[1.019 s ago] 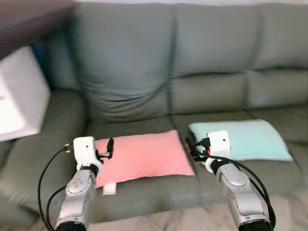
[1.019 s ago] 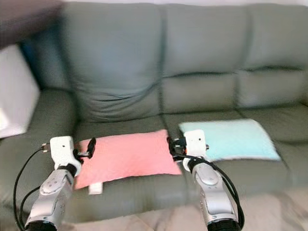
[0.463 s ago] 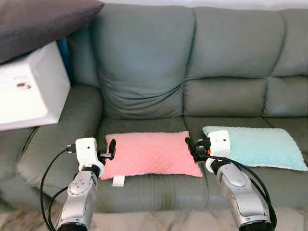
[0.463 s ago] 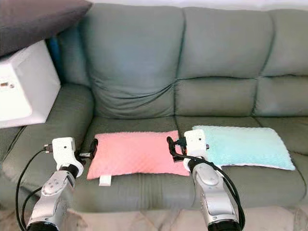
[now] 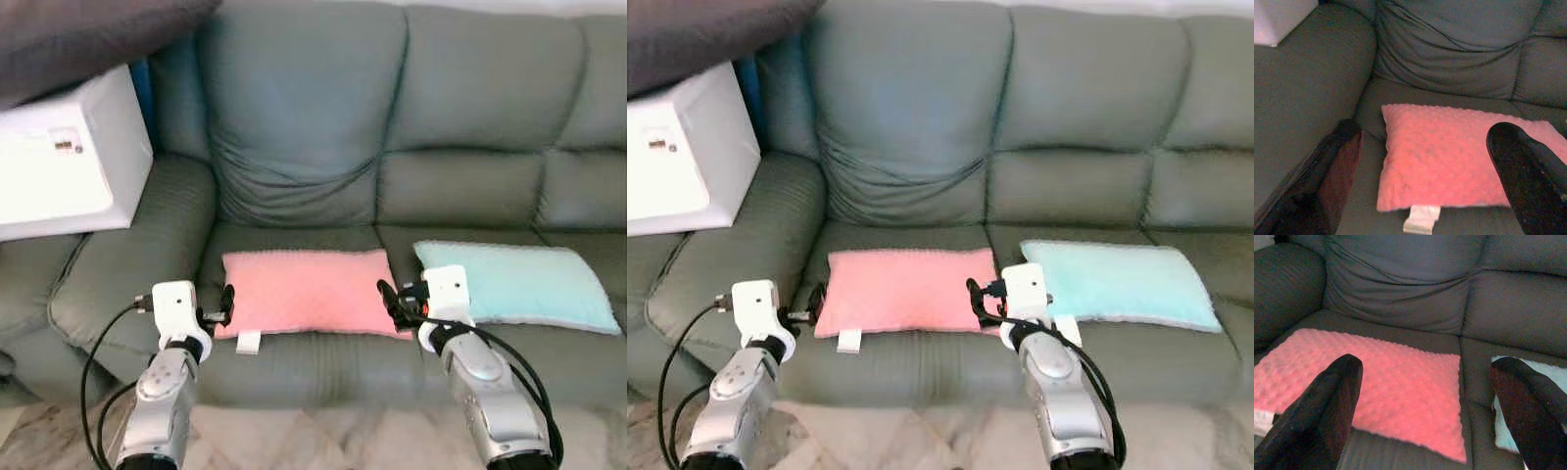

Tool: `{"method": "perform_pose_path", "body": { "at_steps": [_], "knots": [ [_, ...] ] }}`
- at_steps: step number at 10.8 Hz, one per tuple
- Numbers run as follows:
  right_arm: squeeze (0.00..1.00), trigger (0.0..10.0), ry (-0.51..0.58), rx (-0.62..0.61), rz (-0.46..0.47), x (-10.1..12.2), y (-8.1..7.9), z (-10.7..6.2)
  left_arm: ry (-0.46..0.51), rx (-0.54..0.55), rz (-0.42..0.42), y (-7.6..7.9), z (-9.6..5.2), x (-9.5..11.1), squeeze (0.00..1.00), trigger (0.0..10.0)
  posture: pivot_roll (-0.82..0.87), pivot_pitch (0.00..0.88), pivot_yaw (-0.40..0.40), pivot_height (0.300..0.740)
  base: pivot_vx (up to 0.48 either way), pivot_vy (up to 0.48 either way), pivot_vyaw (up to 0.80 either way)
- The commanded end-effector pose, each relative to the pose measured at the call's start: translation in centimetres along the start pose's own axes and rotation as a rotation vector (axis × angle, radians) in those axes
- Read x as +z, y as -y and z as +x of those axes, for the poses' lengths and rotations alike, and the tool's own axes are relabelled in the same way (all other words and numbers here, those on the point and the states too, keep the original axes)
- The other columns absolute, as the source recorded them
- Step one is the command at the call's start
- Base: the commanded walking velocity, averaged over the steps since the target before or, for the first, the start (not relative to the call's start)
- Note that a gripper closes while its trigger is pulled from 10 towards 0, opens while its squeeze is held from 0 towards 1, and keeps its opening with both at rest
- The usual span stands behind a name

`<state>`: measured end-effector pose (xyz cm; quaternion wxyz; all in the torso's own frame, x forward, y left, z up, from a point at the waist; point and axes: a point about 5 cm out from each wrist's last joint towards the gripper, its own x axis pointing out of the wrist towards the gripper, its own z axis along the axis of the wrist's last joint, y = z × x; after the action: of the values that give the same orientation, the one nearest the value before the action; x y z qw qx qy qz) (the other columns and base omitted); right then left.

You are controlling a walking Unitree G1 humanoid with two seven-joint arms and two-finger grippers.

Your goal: Move the pillow to the sofa

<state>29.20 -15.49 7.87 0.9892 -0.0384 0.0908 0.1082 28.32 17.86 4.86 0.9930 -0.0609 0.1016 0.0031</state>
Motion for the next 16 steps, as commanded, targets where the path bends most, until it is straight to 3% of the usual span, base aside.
{"method": "perform_pose_path", "body": {
  "at_steps": [1,9,11,16],
  "knots": [
    [0.00,10.0,0.000,0.000,-0.004,0.15,0.17,-0.11,0.001,-0.013,0.001,0.24,-0.01,0.13,0.00,10.0,-0.21,0.031,-0.016,0.740,-0.251,0.000,0.00],
    [0.00,10.0,0.000,0.001,-0.002,0.17,0.02,0.10,-0.004,-0.013,0.014,0.01,0.08,0.22,0.00,10.0,-0.20,0.022,-0.011,0.740,-0.329,0.000,0.00],
    [0.00,10.0,-0.001,-0.001,-0.002,0.15,0.01,0.09,-0.003,-0.010,0.018,-0.04,0.06,0.24,0.00,10.0,-0.20,0.023,-0.010,0.740,0.000,0.000,0.00],
    [0.00,10.0,-0.029,-0.005,-0.002,-0.12,0.05,0.23,0.008,-0.001,0.021,-0.09,-0.03,0.20,0.00,10.0,-0.20,0.024,-0.014,0.740,0.000,0.000,-0.73]
  ]
}}
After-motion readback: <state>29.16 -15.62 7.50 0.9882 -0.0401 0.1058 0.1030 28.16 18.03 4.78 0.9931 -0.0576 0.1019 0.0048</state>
